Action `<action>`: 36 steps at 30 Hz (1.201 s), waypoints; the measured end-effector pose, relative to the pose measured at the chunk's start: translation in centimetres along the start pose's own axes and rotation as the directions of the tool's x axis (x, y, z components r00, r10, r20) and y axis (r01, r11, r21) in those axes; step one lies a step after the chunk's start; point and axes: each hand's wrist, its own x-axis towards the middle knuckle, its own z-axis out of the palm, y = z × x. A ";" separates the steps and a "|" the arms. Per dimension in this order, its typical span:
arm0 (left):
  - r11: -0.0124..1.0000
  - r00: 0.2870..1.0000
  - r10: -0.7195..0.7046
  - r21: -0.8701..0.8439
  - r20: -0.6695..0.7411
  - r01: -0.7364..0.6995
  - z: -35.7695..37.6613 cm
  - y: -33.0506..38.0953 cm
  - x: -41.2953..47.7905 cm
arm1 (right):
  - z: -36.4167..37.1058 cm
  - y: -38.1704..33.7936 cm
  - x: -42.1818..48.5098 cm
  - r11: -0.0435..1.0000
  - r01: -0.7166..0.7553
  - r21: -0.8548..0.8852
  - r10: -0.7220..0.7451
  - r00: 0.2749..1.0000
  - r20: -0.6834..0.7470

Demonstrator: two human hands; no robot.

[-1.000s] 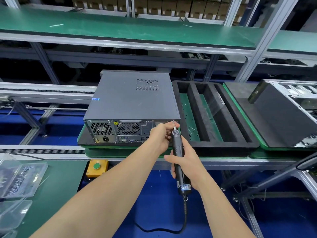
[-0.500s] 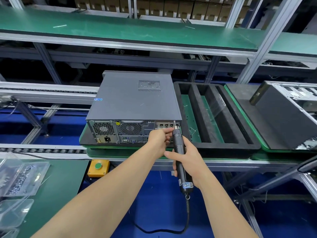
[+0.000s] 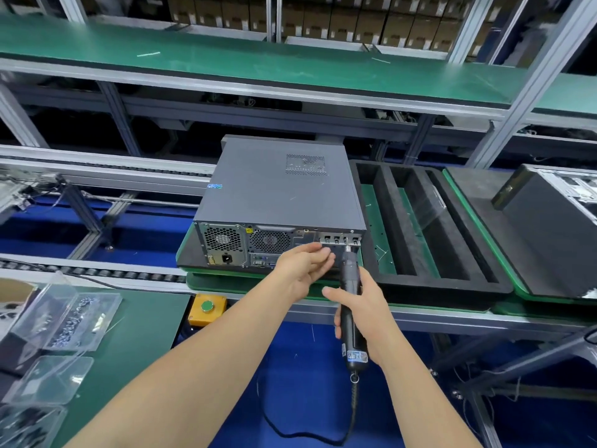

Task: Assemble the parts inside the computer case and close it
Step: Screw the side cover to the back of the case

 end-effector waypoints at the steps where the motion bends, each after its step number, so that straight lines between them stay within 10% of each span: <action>1: 0.999 1.000 -0.005 -0.034 0.008 0.006 -0.4 0.2 -0.1 | 0.7 0.3 -0.3 1.000 -0.002 0.009 0.002 1.000 0.023; 36: 0.975 0.968 0.154 0.130 0.198 -0.182 -13.7 9.2 -2.7 | 11.7 0.6 -1.2 0.991 -0.043 -0.126 0.085 0.933 0.350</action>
